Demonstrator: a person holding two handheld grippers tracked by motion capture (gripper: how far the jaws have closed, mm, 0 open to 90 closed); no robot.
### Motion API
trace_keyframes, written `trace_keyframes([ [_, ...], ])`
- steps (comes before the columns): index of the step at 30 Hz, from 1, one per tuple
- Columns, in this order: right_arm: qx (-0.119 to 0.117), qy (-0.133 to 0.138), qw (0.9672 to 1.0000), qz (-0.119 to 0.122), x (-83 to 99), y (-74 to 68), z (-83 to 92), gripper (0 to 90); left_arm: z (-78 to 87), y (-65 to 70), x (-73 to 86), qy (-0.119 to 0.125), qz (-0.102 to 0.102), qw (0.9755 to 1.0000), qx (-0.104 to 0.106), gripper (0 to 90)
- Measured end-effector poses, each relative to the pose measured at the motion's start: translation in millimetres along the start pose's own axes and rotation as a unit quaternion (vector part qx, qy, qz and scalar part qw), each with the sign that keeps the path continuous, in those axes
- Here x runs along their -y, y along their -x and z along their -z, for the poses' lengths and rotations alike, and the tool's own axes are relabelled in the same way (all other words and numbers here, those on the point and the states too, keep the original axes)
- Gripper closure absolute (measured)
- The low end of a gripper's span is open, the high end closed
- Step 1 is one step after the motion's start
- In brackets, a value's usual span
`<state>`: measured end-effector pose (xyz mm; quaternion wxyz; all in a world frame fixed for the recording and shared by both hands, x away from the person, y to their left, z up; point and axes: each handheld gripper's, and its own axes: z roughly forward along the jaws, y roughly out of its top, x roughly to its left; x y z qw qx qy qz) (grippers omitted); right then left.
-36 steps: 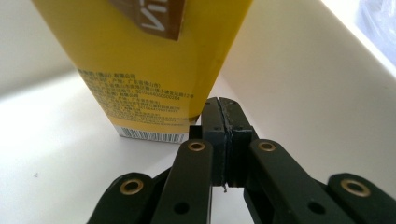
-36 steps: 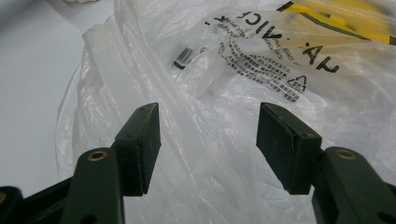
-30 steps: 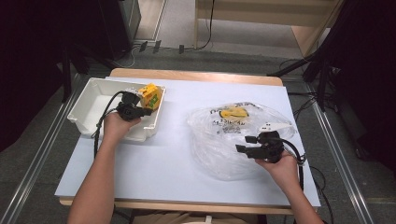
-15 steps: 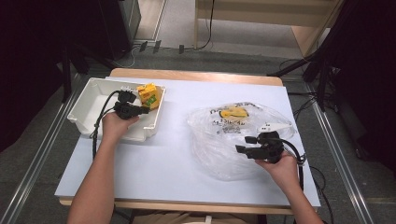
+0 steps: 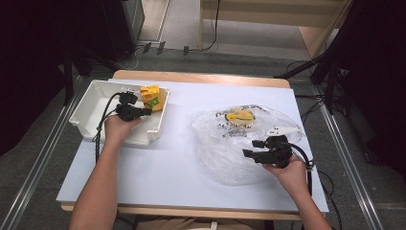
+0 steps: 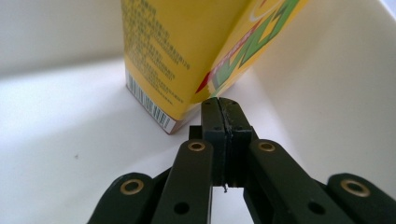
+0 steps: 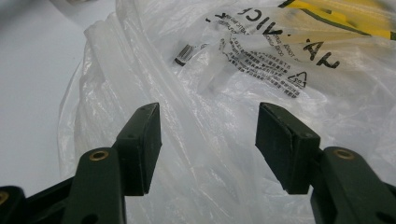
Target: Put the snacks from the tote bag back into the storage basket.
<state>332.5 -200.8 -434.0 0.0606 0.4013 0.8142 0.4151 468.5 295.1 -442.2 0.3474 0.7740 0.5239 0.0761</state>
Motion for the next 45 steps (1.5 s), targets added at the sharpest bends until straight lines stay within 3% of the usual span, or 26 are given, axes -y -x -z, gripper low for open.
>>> trace_keyframes([
  [7,0.002,-0.002,1.0000,0.000,0.1,-0.2,-0.8,41.7,0.2,-4.8,-1.4,0.010,0.015,0.9997,-0.017,90.0],
  [22,0.001,-0.005,1.0000,-0.001,0.3,0.6,-1.7,41.7,0.7,-11.2,-2.1,0.014,0.029,0.9991,-0.026,90.0],
  [28,0.003,-0.003,1.0000,-0.002,0.1,1.0,-1.7,41.7,3.5,-11.7,-3.3,0.014,0.035,0.9992,-0.014,89.6],
  [36,0.002,-0.004,1.0000,-0.002,0.2,1.2,-1.4,41.6,15.4,-6.6,-9.5,0.010,0.036,0.9993,0.011,82.6],
  [39,0.001,-0.005,1.0000,-0.001,0.4,0.8,-1.5,41.6,19.6,-1.2,-13.8,0.006,0.019,0.9997,0.015,81.3],
  [45,0.003,-0.005,1.0000,-0.001,0.4,1.2,-1.2,41.6,26.1,4.8,-18.2,-0.002,0.016,0.9995,0.026,75.5],
])
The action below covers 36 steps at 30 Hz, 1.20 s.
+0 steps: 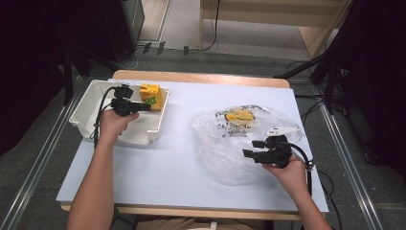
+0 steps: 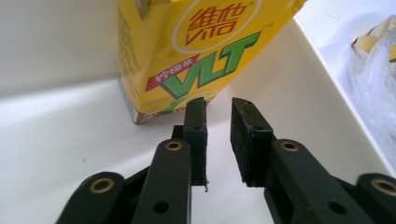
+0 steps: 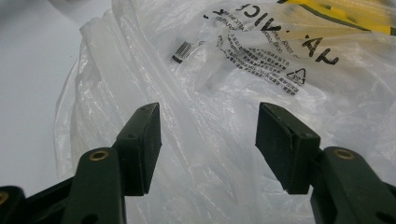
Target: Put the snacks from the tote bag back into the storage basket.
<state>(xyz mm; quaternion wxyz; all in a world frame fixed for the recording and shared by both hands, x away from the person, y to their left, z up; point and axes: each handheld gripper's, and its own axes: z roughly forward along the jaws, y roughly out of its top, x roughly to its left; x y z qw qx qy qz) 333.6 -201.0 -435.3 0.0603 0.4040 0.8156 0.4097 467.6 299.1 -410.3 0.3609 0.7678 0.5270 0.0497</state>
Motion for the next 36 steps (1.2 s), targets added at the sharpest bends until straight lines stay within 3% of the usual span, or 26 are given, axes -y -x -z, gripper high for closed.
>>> trace_keyframes([
  [7,-0.003,-0.008,1.0000,0.004,0.4,-0.7,-1.9,41.6,7.5,8.3,-5.3,-0.003,0.000,1.0000,0.006,66.9],
  [11,-0.004,-0.007,1.0000,0.002,0.4,-0.9,-1.3,41.7,11.0,14.2,-8.0,-0.006,-0.010,0.9998,0.014,61.1],
  [12,-0.004,-0.005,1.0000,0.003,0.4,-0.7,-1.2,41.7,11.4,16.8,-9.3,-0.011,-0.019,0.9995,0.024,56.5],
  [15,-0.004,-0.006,1.0000,0.003,0.4,-0.6,-1.3,41.6,12.1,21.3,-10.3,-0.011,-0.036,0.9991,0.019,54.3],
  [20,-0.004,-0.007,1.0000,0.003,0.5,-1.0,-1.3,41.6,14.0,30.3,-14.8,-0.012,-0.040,0.9988,0.024,47.8],
  [22,-0.004,-0.006,1.0000,0.005,0.5,-1.1,-1.0,41.7,15.9,38.5,-18.7,-0.013,-0.039,0.9985,0.036,45.9],
  [26,-0.005,-0.006,1.0000,0.006,0.6,-1.2,-0.8,41.8,18.9,49.1,-22.5,-0.010,-0.053,0.9979,0.035,45.4],
  [36,-0.005,-0.007,0.9999,0.007,0.6,-1.3,-0.9,41.8,17.4,75.0,-28.0,-0.008,-0.077,0.9954,0.057,42.9],
])
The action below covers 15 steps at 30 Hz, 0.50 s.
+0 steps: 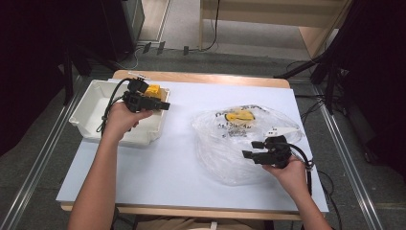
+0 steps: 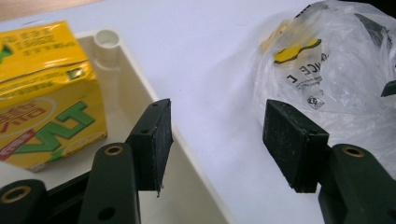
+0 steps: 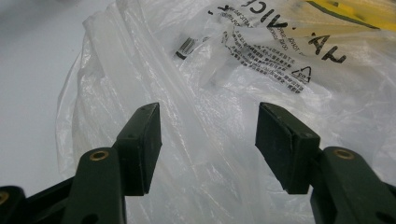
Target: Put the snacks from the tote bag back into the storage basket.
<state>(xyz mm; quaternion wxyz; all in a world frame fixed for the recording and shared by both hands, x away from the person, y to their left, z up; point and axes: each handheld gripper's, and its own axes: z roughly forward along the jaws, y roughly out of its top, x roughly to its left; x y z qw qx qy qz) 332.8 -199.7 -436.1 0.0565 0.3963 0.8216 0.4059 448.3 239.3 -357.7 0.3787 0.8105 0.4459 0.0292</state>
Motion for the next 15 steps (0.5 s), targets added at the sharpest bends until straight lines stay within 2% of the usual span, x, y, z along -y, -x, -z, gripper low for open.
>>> trace_keyframes([
  [6,0.000,0.000,1.0000,0.000,0.1,0.1,0.3,41.8,-6.9,8.2,-1.5,-0.011,-0.012,0.9999,0.003,42.1],
  [15,-0.001,0.000,1.0000,0.001,0.1,0.2,0.4,41.8,-20.4,25.5,-2.8,-0.015,-0.033,0.9991,0.021,41.4],
])
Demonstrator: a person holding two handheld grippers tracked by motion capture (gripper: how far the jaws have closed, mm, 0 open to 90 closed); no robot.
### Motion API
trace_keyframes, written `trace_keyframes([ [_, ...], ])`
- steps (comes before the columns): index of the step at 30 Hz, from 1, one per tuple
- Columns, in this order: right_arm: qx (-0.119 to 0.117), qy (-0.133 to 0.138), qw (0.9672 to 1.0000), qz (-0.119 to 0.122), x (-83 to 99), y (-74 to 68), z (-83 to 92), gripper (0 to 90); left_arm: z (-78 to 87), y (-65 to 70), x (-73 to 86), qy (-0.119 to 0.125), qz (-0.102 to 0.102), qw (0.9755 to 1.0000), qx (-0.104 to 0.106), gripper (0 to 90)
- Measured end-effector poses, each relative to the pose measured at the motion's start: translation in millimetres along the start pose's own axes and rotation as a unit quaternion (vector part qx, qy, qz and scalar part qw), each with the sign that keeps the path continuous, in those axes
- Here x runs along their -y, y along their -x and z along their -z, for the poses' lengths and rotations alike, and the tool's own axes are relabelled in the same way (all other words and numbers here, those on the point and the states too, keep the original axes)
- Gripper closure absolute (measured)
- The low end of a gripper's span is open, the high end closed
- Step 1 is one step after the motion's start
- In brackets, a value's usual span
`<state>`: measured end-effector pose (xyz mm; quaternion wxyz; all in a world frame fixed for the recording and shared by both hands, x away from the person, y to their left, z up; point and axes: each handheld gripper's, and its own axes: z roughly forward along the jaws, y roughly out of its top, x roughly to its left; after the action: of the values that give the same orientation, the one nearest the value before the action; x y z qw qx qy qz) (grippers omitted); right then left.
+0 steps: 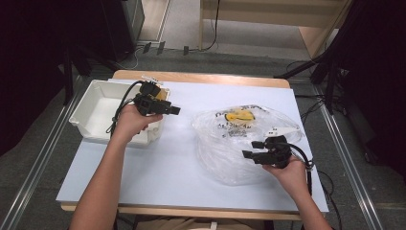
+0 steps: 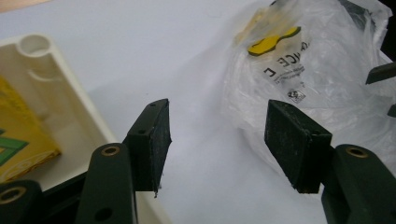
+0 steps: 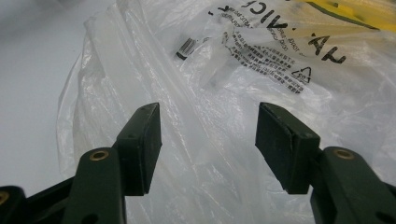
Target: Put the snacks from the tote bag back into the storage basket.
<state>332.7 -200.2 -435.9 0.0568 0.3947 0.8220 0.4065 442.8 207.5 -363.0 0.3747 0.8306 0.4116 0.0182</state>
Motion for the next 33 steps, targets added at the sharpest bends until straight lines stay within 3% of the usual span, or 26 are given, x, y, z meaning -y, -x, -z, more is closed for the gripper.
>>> trace_keyframes([
  [3,0.000,0.001,1.0000,0.001,0.0,0.2,0.1,41.8,-6.7,10.8,-1.4,0.002,-0.017,0.9997,0.015,41.3],
  [5,0.000,0.001,1.0000,0.000,0.0,0.3,0.2,41.7,-8.2,13.1,-1.7,0.003,-0.021,0.9996,0.019,41.2],
  [8,0.000,0.001,1.0000,0.000,0.0,0.3,0.2,41.7,-13.7,18.8,-2.1,0.003,-0.024,0.9989,0.041,41.1],
  [16,0.000,0.002,1.0000,0.000,0.0,0.3,0.3,41.7,-31.3,38.1,-1.8,-0.003,-0.058,0.9975,0.040,41.6],
  [21,-0.001,0.001,1.0000,0.001,0.0,0.1,0.2,41.7,-44.4,56.3,-1.5,-0.010,-0.082,0.9952,0.053,41.7],
  [33,-0.001,0.002,1.0000,0.000,0.2,0.4,0.8,41.7,-59.9,82.4,1.7,-0.020,-0.117,0.9897,0.081,41.6],
])
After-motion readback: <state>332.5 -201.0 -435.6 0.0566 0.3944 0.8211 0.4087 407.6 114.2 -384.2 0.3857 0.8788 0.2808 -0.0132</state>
